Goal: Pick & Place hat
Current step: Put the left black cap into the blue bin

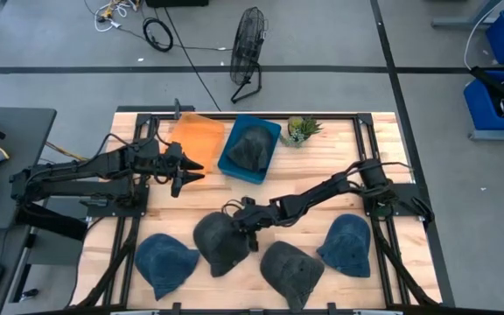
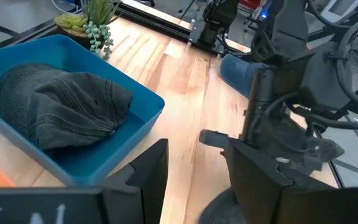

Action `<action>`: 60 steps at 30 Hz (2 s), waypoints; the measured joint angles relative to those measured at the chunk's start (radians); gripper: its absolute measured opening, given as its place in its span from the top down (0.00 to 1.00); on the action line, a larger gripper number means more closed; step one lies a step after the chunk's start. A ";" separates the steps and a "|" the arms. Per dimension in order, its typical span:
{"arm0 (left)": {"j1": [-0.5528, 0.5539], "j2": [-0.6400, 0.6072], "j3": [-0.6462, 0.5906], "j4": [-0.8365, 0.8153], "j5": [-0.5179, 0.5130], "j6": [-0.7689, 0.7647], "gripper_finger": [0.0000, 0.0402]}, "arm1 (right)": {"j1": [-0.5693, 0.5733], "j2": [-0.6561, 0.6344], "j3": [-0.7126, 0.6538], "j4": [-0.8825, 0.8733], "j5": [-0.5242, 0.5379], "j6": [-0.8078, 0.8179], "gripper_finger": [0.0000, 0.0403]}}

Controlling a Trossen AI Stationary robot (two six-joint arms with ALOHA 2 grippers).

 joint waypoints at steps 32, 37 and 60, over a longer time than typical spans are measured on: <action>0.000 0.000 0.000 0.002 -0.003 0.061 0.58 | -0.346 -0.436 0.192 -0.811 0.629 0.314 0.99; 0.000 0.000 0.000 0.000 -0.003 0.061 0.58 | -0.388 -0.391 0.086 -0.611 0.555 0.348 0.99; 0.000 0.000 0.000 -0.001 -0.003 0.059 0.58 | -0.399 -0.331 -0.039 -0.444 0.348 0.519 0.91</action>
